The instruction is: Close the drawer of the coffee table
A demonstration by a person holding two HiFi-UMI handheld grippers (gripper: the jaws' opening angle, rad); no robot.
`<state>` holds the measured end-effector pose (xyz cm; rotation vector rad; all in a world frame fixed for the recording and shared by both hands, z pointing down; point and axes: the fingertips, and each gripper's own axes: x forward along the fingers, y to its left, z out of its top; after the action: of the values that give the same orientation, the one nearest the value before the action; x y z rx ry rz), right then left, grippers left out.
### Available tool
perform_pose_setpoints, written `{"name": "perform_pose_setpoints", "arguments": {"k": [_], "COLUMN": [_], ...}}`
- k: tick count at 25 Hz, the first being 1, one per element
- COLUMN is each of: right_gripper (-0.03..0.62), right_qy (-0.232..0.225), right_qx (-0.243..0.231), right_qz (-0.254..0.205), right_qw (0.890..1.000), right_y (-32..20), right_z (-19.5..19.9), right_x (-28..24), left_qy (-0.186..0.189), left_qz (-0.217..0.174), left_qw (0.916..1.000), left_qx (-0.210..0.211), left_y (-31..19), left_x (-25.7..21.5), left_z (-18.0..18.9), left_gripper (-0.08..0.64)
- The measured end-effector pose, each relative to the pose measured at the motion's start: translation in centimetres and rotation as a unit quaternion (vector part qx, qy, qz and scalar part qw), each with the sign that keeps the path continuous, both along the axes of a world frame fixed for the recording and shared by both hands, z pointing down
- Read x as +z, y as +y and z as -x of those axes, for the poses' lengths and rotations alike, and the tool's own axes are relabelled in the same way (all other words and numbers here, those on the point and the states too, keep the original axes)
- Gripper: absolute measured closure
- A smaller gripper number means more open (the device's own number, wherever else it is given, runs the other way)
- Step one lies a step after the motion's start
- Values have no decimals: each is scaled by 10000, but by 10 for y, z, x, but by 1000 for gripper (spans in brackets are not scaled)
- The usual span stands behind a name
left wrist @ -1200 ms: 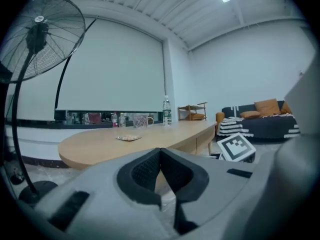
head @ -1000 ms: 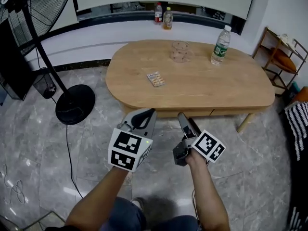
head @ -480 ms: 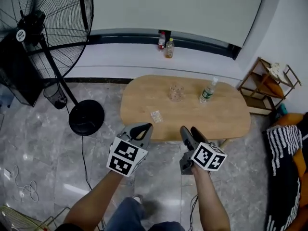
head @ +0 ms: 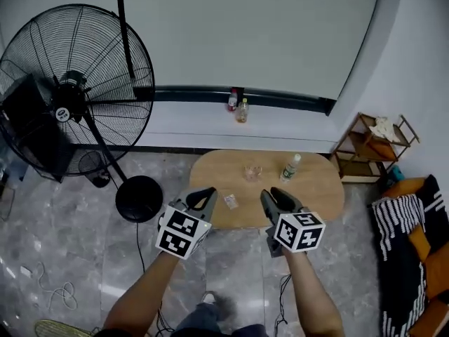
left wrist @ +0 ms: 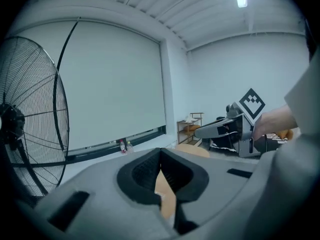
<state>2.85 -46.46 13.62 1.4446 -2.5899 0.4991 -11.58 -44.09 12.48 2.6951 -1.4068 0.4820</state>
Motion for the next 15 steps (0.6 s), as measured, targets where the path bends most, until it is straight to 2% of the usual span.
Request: {"name": "perform_pose_setpoints", "arguments": {"k": [4, 9, 15], "right_gripper": [519, 588, 588], "right_qy": [350, 434, 671], "right_qx": [-32, 13, -18], "right_qz": [-386, -615, -791], "right_qw": [9986, 9972, 9946], "right_y": [16, 35, 52], "right_z": [8, 17, 22], "right_x": [-48, -80, -86], "left_qy": [1, 151, 68], "left_qz": [-112, -270, -410], "left_qw": [9999, 9994, 9990], "left_qx": [-71, -178, -154], "left_y": [14, 28, 37], "left_x": [-32, -57, -64], "left_z": [17, 33, 36], "left_gripper": [558, 558, 558]}}
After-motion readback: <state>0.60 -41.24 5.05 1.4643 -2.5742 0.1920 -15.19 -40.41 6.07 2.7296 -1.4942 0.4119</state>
